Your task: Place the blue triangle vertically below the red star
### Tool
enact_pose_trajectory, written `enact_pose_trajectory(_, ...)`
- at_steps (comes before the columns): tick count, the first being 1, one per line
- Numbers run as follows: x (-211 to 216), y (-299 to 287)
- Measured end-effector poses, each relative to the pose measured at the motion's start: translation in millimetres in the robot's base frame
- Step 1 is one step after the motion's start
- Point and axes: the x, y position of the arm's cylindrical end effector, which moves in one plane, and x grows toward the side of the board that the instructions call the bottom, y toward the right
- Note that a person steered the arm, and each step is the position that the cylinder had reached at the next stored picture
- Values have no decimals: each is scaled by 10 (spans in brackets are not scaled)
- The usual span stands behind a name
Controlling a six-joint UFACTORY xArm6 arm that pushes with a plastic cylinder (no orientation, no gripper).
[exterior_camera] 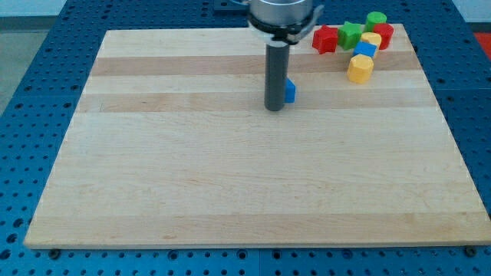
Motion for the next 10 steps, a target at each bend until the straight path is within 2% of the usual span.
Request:
enact_pose_trajectory(1, -134, -36)
enact_pose_trajectory(3, -552, 251)
enact_pose_trajectory(4, -547, 334)
enact_pose_trajectory(6, -266, 355)
enact_pose_trajectory(8, -295, 555)
enact_pose_trajectory(10, -576, 523)
